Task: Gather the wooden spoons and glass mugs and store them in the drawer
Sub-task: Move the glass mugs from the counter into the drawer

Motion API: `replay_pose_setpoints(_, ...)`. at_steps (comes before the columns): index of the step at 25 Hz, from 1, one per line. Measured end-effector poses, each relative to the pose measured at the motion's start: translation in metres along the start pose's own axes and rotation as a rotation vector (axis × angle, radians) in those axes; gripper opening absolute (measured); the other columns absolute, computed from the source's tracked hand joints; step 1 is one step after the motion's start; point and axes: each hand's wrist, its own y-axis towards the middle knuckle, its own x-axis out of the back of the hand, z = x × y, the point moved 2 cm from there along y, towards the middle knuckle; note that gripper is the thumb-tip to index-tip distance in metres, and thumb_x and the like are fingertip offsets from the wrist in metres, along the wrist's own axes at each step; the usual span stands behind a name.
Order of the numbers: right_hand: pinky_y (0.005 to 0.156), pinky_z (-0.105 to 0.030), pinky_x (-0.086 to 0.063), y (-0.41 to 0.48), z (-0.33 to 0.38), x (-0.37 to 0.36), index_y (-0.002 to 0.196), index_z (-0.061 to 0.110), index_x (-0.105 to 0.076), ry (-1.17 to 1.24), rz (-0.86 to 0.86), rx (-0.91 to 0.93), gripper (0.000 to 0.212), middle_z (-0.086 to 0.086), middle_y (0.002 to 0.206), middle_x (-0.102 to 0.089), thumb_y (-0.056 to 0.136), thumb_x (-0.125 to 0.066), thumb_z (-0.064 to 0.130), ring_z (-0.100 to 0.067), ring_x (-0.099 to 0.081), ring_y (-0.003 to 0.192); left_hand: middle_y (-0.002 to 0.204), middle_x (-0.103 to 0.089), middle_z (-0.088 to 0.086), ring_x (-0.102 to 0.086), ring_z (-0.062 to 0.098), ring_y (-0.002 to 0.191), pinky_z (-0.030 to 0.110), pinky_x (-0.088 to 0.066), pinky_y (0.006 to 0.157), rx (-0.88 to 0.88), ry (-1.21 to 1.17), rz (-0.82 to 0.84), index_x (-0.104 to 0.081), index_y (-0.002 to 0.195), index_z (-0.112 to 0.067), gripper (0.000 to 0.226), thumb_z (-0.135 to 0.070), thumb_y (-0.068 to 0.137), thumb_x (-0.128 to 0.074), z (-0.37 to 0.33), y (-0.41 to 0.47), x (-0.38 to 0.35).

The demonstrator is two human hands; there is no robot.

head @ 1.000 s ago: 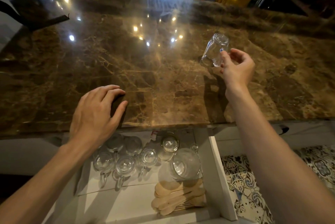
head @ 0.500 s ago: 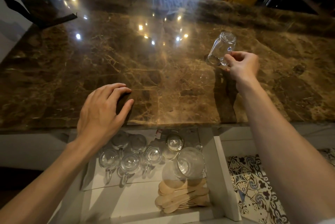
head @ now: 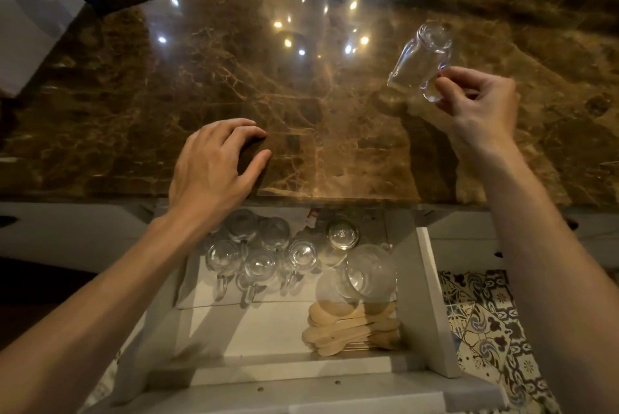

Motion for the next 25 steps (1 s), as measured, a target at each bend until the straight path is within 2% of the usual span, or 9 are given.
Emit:
replay_pose_setpoints(2, 0.076, -0.017, -0.055, -0.018, 0.015, 0.003, 0.114, 0.015, -0.065, 0.093, 0.067, 0.058, 0.027, 0.009, 0.097, -0.067, 0.087, -0.065, 0.02, -0.005, -0.067, 0.089, 0.127, -0.056, 0.001, -0.047, 0.019, 0.119, 0.034, -0.031, 0.101, -0.007, -0.006, -0.005, -0.057, 0.121, -0.02, 0.036, -0.04, 0.091, -0.052, -0.002, 0.003, 0.0)
replay_pose_setpoints(8, 0.081, -0.027, -0.056, -0.084, 0.03, 0.0, 0.107, 0.017, -0.066, 0.231, 0.325, 0.17, 0.023, 0.004, 0.099, -0.069, 0.084, -0.068, 0.018, -0.01, -0.067, 0.088, 0.129, -0.055, 0.001, -0.046, 0.019, 0.121, 0.033, -0.031, 0.103, 0.007, 0.003, 0.016, -0.056, 0.123, -0.02, 0.037, -0.041, 0.092, -0.05, 0.001, -0.013, -0.003)
replay_pose_setpoints(11, 0.077, -0.027, -0.057, -0.115, 0.032, -0.004, 0.104, 0.013, -0.068, 0.303, 0.453, 0.184, 0.023, 0.002, 0.099, -0.07, 0.081, -0.067, 0.015, -0.01, -0.067, 0.085, 0.13, -0.055, 0.001, -0.047, 0.019, 0.12, 0.032, -0.03, 0.103, -0.01, 0.011, 0.022, -0.056, 0.124, -0.02, 0.038, -0.041, 0.093, -0.049, 0.003, -0.01, 0.001)
replay_pose_setpoints(16, 0.078, -0.021, -0.053, -0.164, 0.029, -0.015, 0.102, 0.013, -0.069, 0.224, 0.669, 0.255, 0.022, 0.004, 0.098, -0.069, 0.081, -0.066, 0.018, -0.009, -0.065, 0.089, 0.134, -0.053, 0.0, -0.044, 0.02, 0.122, 0.032, -0.027, 0.104, -0.028, -0.003, 0.066, -0.054, 0.127, -0.021, 0.041, -0.042, 0.092, -0.05, 0.008, -0.01, 0.002)
replay_pose_setpoints(25, 0.075, -0.024, -0.056, -0.225, -0.009, -0.071, 0.097, 0.01, -0.073, 0.175, 0.945, 0.281, 0.019, 0.003, 0.094, -0.071, 0.079, -0.07, 0.016, -0.007, -0.066, 0.086, 0.133, -0.052, 0.0, -0.044, 0.019, 0.123, 0.032, -0.027, 0.105, -0.051, 0.02, 0.065, -0.053, 0.128, -0.021, 0.042, -0.043, 0.094, -0.045, 0.004, -0.013, -0.001)
